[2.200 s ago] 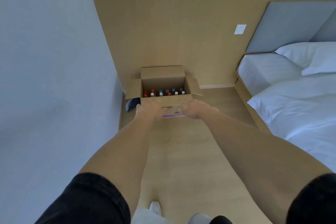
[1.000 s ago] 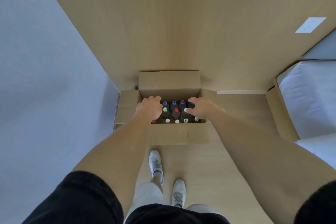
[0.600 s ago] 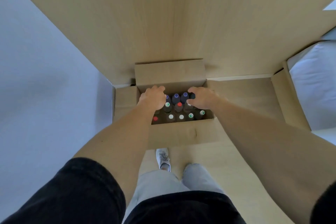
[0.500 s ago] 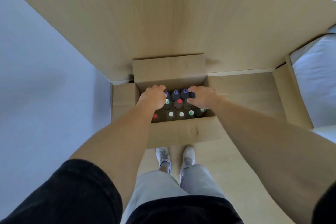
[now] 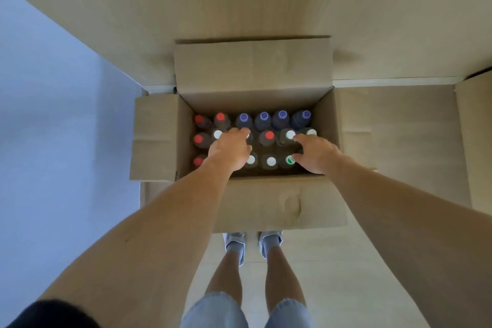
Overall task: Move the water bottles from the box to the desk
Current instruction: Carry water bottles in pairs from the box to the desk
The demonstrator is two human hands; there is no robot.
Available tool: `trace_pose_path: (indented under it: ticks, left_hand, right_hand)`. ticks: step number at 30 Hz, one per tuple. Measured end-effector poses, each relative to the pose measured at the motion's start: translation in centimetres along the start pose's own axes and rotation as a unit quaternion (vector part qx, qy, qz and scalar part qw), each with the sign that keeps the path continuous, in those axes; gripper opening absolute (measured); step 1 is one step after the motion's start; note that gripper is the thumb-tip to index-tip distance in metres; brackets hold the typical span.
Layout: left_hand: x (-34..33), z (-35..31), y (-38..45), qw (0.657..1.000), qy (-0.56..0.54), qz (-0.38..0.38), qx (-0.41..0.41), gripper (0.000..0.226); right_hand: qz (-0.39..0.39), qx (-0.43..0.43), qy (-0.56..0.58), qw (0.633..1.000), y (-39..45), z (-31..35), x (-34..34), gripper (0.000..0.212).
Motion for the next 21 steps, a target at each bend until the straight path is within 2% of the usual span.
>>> trace_pose_path:
  ticks: [9,15,21]
  left_hand:
    - [-6.4,2.7,8.2,0.999,0.000,0.000,0.032,0.053]
    - [-9.1,1.6,12.3,1.000,0.011,0.001,-0.007,0.053]
    - [-11.3,0.6,15.3,0.999,0.002,-0.006,-0.035,0.052]
  right_hand:
    - [0.010,-0.017,0.037,0.999,8.3,-2.7,-5.6,0.060]
    - [-0.018,-0.039,-0.007,0.999,11.6,-3.6,-7.4,0.060]
    - [-0.036,-0.041,-0.005,0.998,14.2,-4.0,-8.2,0.059]
Point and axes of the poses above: each hand's wrist, its own y-axis towards the middle knuckle, its own x-axis out of the back of the hand, z = x × y, the point moved 3 cm from there along y, towards the middle knuckle, and after that the axes turned 13 degrees about -y, right-handed, at the moved point
